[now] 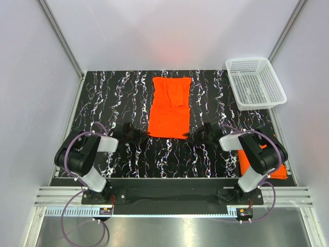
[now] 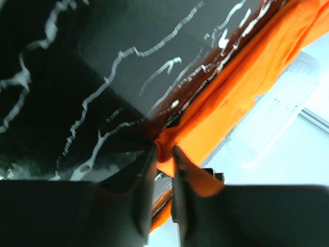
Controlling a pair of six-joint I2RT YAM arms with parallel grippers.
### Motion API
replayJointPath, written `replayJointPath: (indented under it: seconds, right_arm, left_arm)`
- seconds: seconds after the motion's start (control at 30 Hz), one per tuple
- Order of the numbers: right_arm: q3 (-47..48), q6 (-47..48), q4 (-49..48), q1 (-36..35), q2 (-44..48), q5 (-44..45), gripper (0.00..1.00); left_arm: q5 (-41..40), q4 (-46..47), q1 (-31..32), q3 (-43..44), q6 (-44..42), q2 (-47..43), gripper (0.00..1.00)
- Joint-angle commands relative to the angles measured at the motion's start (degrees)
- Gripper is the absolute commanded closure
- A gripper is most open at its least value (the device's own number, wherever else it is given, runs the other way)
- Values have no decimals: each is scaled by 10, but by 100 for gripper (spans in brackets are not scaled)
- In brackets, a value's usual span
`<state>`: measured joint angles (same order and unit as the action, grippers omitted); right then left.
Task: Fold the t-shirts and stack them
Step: Fold the tshirt
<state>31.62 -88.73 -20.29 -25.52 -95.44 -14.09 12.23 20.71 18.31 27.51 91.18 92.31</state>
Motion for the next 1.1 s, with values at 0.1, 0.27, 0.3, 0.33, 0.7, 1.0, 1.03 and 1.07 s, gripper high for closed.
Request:
replayJointPath:
  seconds: [0.1, 0.27, 0.3, 0.33, 0.7, 1.0, 1.03, 1.07]
  right_arm:
    - [2, 21, 38, -1, -19, 38, 93]
    - [-2, 86, 117, 2, 43, 12, 100]
    - [-8, 96, 129, 3, 59, 10, 100]
    - [-11, 107, 154, 3, 92, 6, 100]
    - [-74, 152, 335, -10, 336, -67, 100]
    - [-103, 108, 504, -57, 564, -76, 100]
    - [-103, 107, 535, -57, 595, -77, 100]
    - [-100, 102, 548, -59, 607, -80, 100]
  left_arm:
    - [4, -22, -10, 16, -37, 38, 100]
    - [12, -52, 11, 0, -42, -31, 100]
    - [13, -70, 17, 0, -45, -46, 100]
    - [13, -94, 23, -1, -48, -62, 100]
    - [-59, -274, 141, -100, 65, -388, 100]
    - [-109, -413, 247, -137, 138, -617, 100]
    - [-111, -423, 262, -135, 143, -639, 100]
    - [-113, -429, 271, -134, 152, -647, 100]
